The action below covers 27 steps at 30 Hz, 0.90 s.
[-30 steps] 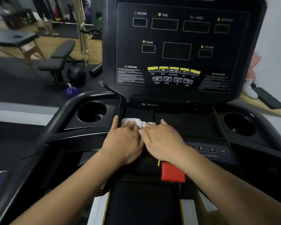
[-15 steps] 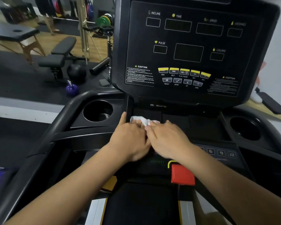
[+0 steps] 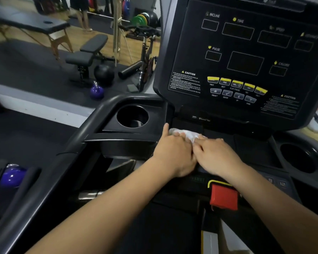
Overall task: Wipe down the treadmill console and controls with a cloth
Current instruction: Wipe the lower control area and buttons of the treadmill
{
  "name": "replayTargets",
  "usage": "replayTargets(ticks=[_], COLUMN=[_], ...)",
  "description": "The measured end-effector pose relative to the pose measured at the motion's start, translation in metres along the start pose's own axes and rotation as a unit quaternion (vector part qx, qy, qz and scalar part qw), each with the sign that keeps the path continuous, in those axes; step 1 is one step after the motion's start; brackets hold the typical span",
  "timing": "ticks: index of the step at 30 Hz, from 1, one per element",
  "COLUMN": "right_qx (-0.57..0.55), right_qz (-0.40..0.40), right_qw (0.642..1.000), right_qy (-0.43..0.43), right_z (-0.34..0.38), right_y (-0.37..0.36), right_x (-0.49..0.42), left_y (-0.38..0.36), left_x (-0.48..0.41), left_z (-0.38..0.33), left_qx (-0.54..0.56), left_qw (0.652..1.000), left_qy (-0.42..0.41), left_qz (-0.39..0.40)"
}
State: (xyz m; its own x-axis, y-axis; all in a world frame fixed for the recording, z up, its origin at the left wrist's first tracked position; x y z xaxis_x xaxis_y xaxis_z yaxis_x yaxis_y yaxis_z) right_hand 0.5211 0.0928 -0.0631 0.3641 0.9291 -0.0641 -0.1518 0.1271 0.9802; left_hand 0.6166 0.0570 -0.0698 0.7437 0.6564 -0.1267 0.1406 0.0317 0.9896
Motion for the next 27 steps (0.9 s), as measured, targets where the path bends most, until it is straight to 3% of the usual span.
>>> replayTargets(ticks=[5, 12, 19, 23, 27], right_qx=[0.064, 0.117, 0.084, 0.064, -0.02], right_qz=[0.018, -0.008, -0.002, -0.013, -0.028], right_qw=[0.998, 0.992, 0.995, 0.993, 0.997], right_qy=[-0.014, 0.037, 0.044, 0.101, 0.076], right_z=[0.0, 0.016, 0.006, 0.01, -0.006], right_y=[-0.008, 0.005, -0.005, 0.005, 0.017], right_x=[-0.048, -0.008, -0.042, 0.003, 0.03], left_y=[-0.008, -0.006, 0.004, 0.006, 0.004], left_x=[-0.03, 0.0, -0.021, 0.0, 0.002], left_z=[0.011, 0.0, 0.016, 0.005, 0.002], left_qx=[0.044, -0.01, 0.052, 0.034, 0.034], left_qw=[0.998, 1.0, 0.999, 0.998, 0.994], left_qy=[0.018, -0.013, 0.011, -0.026, -0.044], left_qz=[0.028, -0.022, -0.006, -0.056, -0.095])
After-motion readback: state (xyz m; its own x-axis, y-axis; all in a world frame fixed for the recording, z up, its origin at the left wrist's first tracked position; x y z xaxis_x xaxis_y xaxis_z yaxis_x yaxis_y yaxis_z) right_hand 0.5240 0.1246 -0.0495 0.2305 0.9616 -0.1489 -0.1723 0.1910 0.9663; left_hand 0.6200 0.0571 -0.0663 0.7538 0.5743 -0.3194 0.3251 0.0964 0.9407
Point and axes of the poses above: each hand's wrist, its own x-axis away from the middle knuckle, its own y-axis out of the back of the hand, z = x × y, the point moved 6 cm from there along -x, towards the middle knuckle, and after that the axes turned 14 degrees about -z, right-handed, at the moved point
